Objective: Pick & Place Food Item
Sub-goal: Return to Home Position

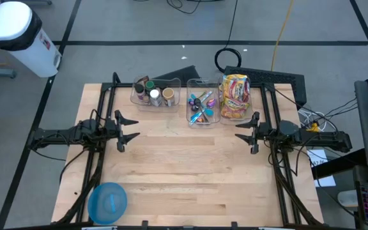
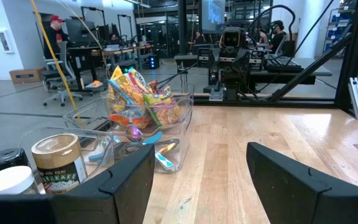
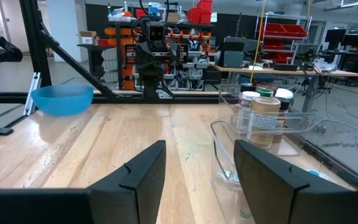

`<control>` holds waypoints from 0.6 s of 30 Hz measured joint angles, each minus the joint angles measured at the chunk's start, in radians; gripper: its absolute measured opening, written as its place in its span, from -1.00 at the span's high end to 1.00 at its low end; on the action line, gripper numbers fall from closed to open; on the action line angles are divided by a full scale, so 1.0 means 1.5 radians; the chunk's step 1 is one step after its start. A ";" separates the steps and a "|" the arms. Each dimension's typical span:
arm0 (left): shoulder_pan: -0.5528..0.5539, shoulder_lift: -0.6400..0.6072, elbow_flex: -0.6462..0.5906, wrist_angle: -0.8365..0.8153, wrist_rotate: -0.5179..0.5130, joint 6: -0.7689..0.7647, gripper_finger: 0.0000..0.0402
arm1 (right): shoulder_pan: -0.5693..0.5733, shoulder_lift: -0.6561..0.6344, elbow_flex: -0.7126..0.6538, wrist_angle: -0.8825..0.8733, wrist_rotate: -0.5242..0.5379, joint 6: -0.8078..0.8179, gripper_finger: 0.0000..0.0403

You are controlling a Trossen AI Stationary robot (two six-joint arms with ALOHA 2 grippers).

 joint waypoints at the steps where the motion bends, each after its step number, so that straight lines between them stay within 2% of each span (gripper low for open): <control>1: 0.000 0.000 0.000 0.000 0.000 0.000 -0.30 | 0.000 0.000 0.000 0.000 0.000 0.000 0.10; 18: 0.000 0.000 0.000 0.006 0.000 -0.001 -0.30 | 0.000 0.000 0.000 -0.013 0.000 0.007 0.10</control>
